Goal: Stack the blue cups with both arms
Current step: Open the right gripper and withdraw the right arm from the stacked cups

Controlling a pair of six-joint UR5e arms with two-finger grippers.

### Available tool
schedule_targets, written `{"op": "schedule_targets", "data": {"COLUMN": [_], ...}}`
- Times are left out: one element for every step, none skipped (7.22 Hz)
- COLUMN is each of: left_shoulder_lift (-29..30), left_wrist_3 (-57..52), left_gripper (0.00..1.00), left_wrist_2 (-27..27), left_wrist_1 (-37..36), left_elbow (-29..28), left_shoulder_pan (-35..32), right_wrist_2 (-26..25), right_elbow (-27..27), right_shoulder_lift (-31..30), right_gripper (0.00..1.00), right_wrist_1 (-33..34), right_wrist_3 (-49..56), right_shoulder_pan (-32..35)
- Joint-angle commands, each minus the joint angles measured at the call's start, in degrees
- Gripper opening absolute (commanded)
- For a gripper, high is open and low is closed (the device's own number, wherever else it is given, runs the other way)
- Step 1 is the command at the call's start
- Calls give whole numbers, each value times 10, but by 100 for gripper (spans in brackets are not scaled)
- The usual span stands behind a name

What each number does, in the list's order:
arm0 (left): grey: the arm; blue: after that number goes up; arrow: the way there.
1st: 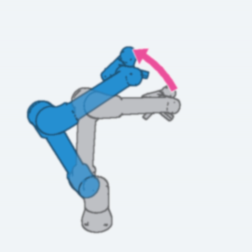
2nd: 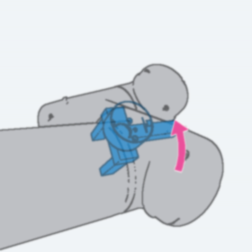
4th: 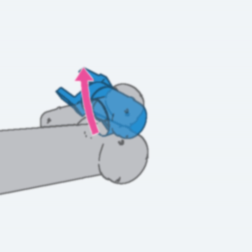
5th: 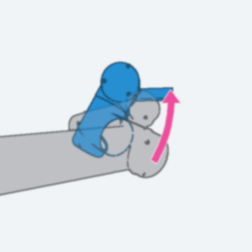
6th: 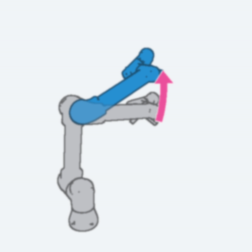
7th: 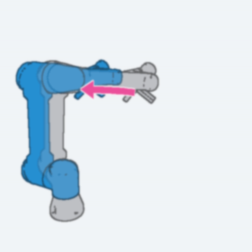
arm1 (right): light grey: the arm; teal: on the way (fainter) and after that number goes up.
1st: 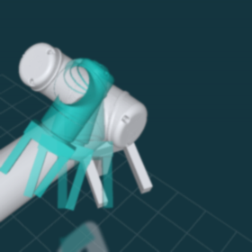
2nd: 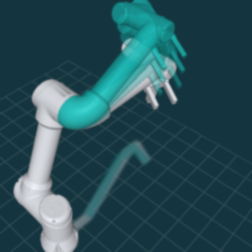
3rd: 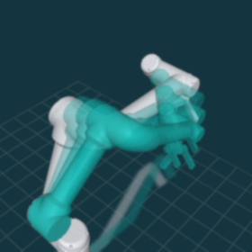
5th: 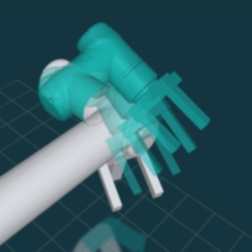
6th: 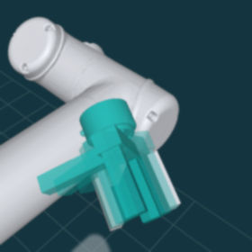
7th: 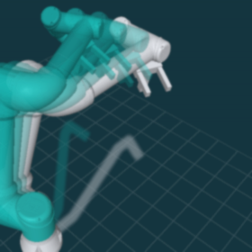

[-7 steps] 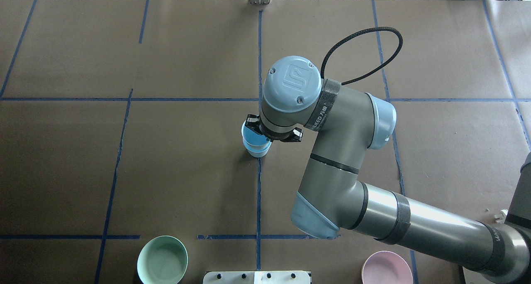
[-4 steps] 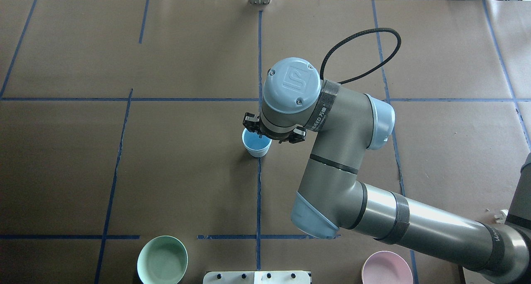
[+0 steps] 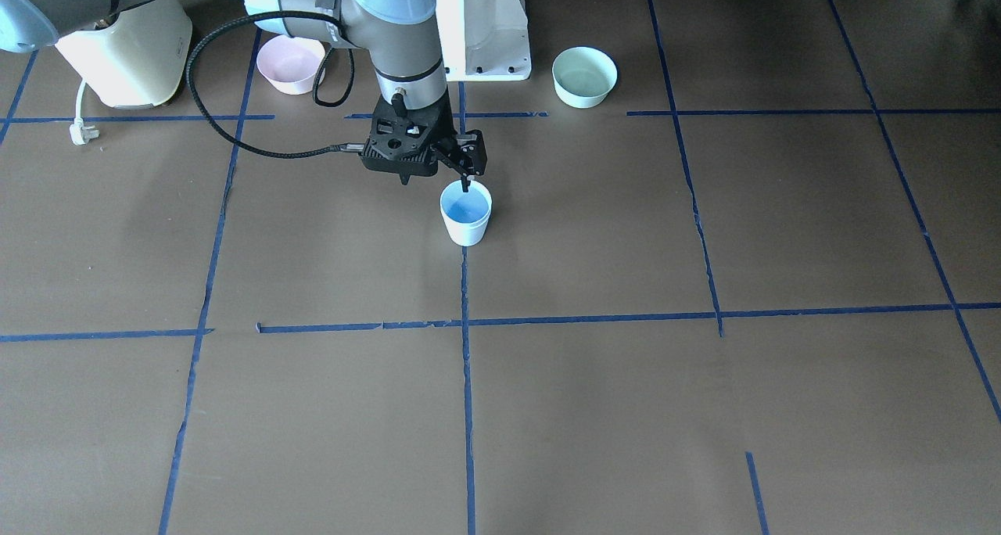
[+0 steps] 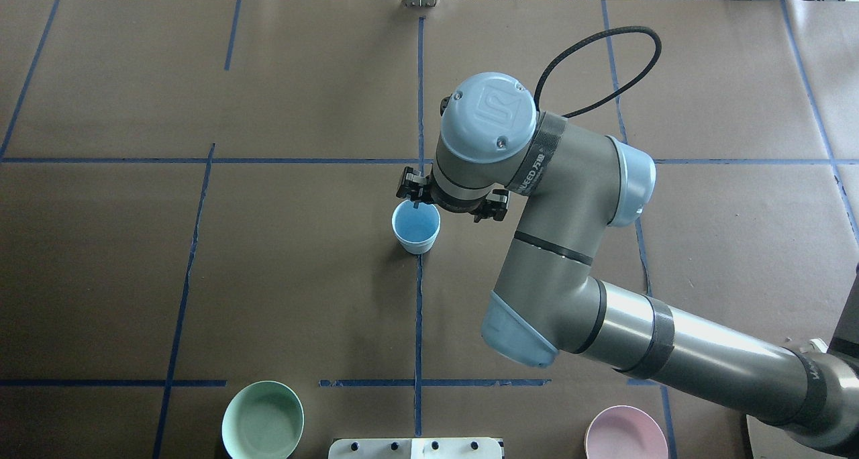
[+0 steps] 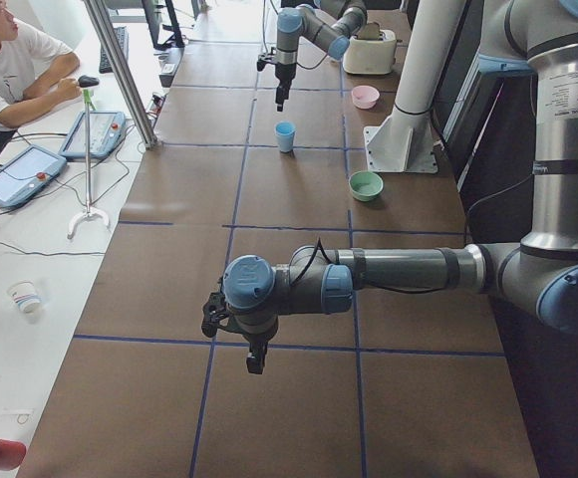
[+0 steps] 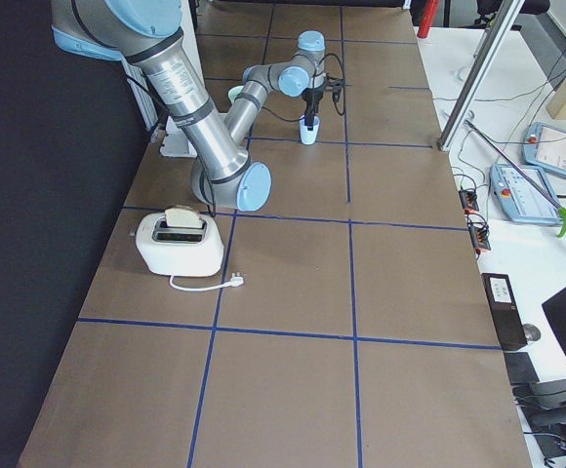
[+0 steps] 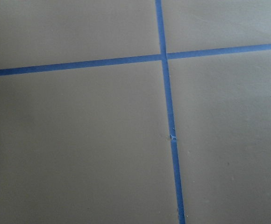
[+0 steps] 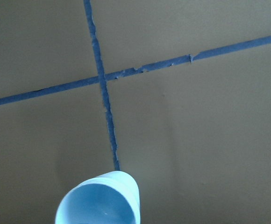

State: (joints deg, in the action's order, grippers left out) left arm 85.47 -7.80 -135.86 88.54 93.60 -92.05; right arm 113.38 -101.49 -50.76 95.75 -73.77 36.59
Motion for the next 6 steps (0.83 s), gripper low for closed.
{"op": "schedule_targets", "data": {"left_shoulder_lift": [6,5,7,6,5,2], "left_wrist_3": [16,13,14,14,16,18], "left_gripper": [100,100,100,100,100,100], "left_wrist_2": [5,3,5,5,6,-2], "left_wrist_1": [1,6,7,7,3,7], "left_elbow": [0,2,-3,1,0,-3], "left_shoulder_pan": [19,19,19,19,19,19], "right_wrist_2": [96,142,173,181,192,192], "right_elbow": [-57,-66,-67,-66,-63,-60], "right_shoulder_lift": [-108,-164,-228,-288,-351,-406], "right_gripper": [100,100,100,100,100,100], "right_wrist_1": [2,2,2,3,4,4], "right_wrist_3": [179,286,418,540,672,778], "right_shoulder_pan": [112,177,242,301,366,416]}}
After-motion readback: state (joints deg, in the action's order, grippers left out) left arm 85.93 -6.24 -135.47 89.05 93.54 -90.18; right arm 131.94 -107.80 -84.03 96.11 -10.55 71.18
